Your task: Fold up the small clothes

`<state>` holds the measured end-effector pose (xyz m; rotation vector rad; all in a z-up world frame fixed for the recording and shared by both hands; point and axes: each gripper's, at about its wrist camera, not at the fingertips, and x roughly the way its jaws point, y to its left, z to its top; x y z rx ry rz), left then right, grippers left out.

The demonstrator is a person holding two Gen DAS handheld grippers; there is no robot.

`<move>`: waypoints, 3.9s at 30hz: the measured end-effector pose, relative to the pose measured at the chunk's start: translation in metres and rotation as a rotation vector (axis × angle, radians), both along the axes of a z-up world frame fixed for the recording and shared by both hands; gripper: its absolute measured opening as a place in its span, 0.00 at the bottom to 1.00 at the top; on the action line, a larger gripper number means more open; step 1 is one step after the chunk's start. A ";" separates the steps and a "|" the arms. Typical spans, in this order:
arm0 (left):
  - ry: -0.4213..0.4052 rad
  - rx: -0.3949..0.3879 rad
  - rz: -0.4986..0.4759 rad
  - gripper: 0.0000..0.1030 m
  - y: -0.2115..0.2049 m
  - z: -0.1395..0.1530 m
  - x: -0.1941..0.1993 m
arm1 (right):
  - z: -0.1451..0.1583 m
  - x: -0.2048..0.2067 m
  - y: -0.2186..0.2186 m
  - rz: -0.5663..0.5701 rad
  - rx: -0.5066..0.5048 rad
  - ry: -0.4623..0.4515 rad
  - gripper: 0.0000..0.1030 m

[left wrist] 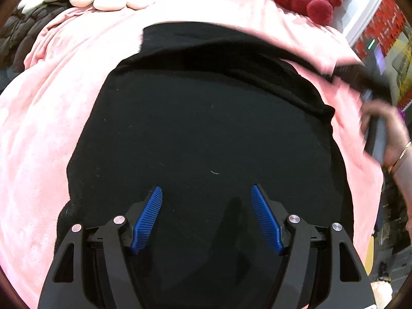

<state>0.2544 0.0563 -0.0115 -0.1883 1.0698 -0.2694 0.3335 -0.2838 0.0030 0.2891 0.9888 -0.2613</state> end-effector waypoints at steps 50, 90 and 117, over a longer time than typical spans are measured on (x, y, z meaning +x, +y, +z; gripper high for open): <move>0.054 -0.114 0.363 0.11 0.079 -0.015 0.184 | -0.022 -0.047 -0.001 -0.073 -0.024 -0.033 0.13; 0.202 -0.203 0.214 0.03 0.142 -0.003 -0.106 | 0.000 -0.341 0.078 -0.127 0.303 -0.060 0.06; 0.206 -0.132 0.031 0.03 0.168 0.079 -0.295 | 0.054 -0.526 0.134 -0.013 0.258 0.084 0.06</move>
